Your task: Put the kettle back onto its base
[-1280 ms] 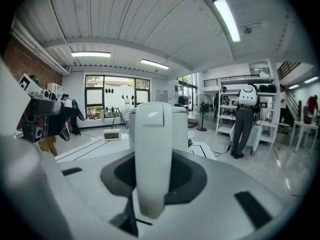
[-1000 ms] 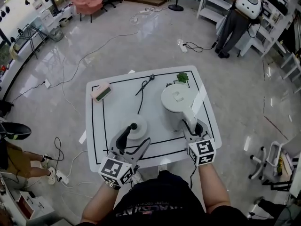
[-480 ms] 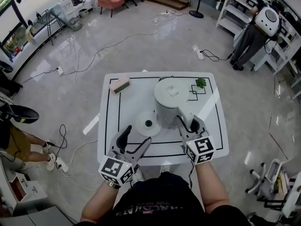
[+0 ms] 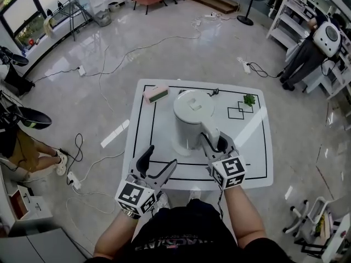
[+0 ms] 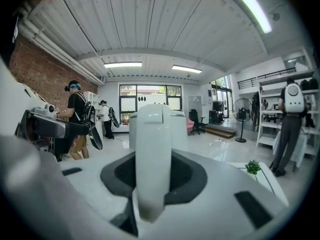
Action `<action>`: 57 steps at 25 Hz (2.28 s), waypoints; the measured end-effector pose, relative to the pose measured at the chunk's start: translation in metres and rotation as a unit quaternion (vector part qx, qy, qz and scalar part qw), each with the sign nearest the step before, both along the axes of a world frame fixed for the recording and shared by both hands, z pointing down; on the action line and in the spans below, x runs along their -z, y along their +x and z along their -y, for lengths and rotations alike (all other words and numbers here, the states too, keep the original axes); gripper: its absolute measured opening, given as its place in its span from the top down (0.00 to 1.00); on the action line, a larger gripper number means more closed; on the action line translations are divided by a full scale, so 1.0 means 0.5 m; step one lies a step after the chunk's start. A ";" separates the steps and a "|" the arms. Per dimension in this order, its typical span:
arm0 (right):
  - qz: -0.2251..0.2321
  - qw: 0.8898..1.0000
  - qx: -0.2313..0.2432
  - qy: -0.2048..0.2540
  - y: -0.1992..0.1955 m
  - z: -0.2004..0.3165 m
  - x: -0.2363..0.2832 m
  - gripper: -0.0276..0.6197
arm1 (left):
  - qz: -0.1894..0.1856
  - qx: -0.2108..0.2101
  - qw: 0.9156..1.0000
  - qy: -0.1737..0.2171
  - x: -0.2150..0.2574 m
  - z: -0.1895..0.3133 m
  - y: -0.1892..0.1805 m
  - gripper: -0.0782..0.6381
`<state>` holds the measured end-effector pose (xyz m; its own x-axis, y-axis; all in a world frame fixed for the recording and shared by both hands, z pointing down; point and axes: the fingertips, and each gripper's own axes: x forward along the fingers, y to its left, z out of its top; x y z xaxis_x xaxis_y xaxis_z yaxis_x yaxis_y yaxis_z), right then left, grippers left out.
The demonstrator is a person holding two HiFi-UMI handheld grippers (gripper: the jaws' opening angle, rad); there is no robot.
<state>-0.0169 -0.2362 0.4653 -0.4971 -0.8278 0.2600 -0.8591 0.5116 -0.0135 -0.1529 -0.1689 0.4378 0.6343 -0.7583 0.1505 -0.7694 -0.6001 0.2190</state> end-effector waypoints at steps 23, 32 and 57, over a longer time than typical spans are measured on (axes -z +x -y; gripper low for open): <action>0.021 1.000 -0.014 0.018 -0.054 -0.019 -0.046 0.79 | 0.009 -0.017 1.000 -0.017 -0.025 -0.004 -0.068 0.42; 0.025 0.998 -0.031 0.045 -0.057 -0.056 -0.051 0.79 | 0.011 -0.036 0.999 -0.023 -0.037 -0.013 -0.074 0.42; 0.047 0.994 -0.089 0.048 -0.044 -0.096 -0.083 0.77 | 0.013 -0.071 0.997 -0.031 -0.059 -0.025 -0.080 0.42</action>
<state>-0.0392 -0.1884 0.5070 -0.3599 -0.9232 0.1345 -0.9330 0.3554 -0.0571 -0.1931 -0.1565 0.4672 0.7294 -0.6505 0.2115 -0.6840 -0.6890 0.2397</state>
